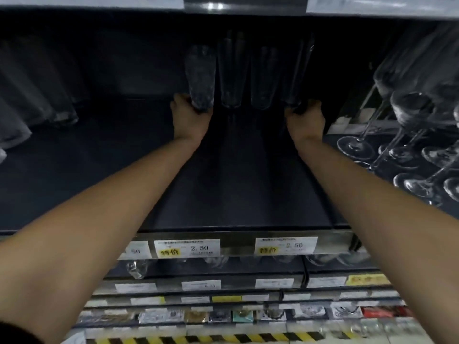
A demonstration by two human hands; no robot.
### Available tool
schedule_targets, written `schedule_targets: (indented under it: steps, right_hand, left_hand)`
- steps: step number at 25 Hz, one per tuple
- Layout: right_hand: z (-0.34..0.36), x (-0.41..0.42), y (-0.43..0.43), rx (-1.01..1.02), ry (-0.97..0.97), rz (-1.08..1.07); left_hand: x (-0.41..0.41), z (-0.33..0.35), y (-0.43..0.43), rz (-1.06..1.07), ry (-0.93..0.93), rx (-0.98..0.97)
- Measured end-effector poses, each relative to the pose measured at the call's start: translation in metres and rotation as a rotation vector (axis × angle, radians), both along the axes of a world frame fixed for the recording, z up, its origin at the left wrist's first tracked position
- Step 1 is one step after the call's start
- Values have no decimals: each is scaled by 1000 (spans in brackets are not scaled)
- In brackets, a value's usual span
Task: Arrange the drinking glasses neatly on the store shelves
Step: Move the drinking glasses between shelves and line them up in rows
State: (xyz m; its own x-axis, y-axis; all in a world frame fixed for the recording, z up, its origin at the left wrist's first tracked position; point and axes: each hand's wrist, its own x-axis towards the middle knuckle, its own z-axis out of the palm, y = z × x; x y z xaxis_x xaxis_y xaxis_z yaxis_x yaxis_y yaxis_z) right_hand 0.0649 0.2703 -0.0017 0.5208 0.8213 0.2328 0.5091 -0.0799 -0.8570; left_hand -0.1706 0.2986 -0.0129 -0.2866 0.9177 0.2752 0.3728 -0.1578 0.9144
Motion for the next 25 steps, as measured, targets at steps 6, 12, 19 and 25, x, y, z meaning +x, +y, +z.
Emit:
schedule_targets:
  steps: [6,12,19,25]
  right_hand:
    - [-2,8,50,-2,8,-9]
    - [-3,11,78,62,48,1]
    - [-9,15,85,117,50,21]
    - [-13,9,60,176,-35,-36]
  left_hand:
    - [-4,3,39,63,-21,-20]
    - [-2,5,65,9,-111,-10]
    - [-5,-3,81,-62,-123,15]
    - [-7,-2,57,-81,-110,4]
